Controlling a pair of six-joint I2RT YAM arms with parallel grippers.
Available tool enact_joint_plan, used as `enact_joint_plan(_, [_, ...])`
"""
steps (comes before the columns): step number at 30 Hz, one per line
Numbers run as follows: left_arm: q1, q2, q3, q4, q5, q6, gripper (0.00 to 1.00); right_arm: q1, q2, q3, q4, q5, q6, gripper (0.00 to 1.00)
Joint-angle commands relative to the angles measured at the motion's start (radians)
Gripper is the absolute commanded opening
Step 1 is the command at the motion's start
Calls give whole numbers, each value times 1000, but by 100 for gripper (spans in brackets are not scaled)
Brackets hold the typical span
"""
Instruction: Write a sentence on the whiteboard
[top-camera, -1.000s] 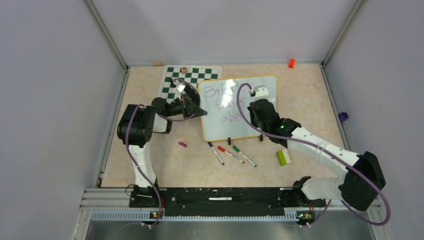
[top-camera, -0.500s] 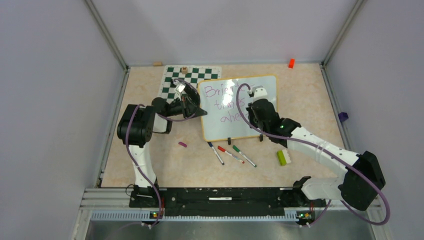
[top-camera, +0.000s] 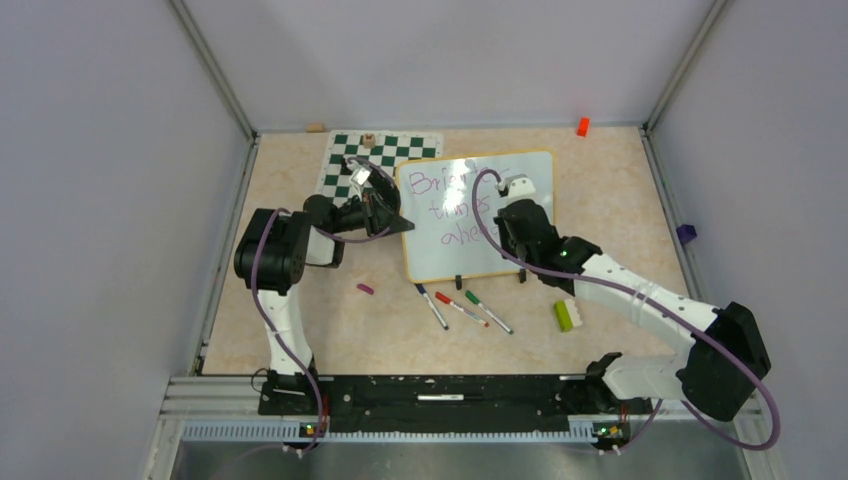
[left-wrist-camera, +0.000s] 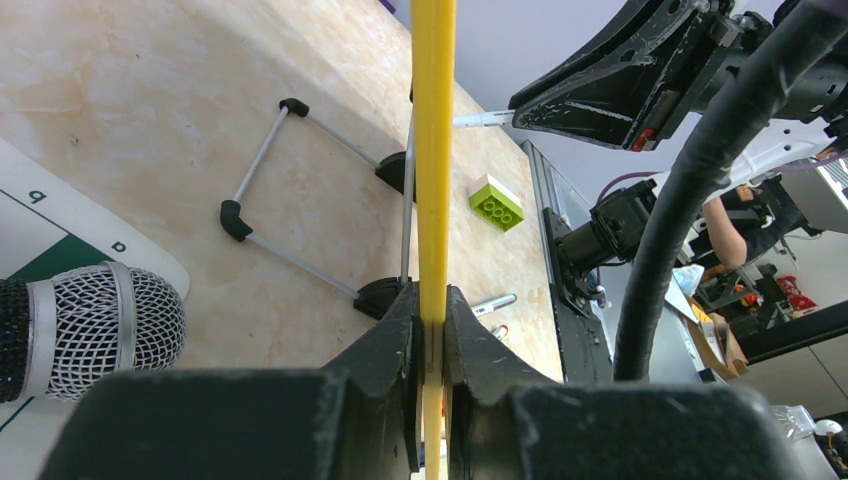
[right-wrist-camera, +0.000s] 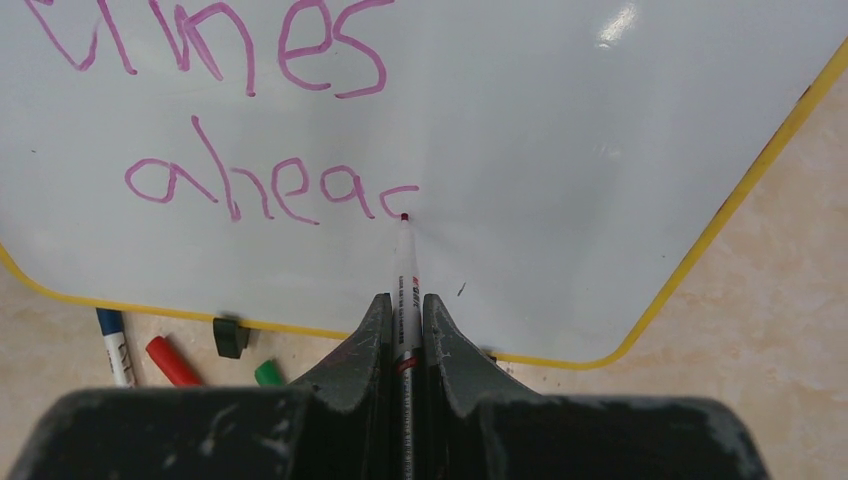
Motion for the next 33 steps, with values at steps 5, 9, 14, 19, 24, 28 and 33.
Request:
enact_joint_plan(5, [-8,-28,8,102,10,-7,0,-18,57,81,18,73,-12,0])
enact_joint_plan(9, [-9,-28,8,102,9,-5,0,-25,69,104,27,74,-15,0])
enact_joint_plan(14, [-8,-29,8,102,11,-7,0,-30,75,133,29,76,-28,0])
enact_joint_plan(19, [-8,-29,8,102,11,-7,0,-36,80,151,29,72,-30,0])
enact_joint_plan(24, [-8,-29,8,102,11,-6,0,-39,84,163,30,64,-30,0])
enact_joint_plan(28, [-8,-28,8,102,12,-7,0,-39,83,162,30,55,-32,0])
enact_joint_plan(33, [-9,-29,8,102,11,-7,0,-39,70,126,21,40,-19,0])
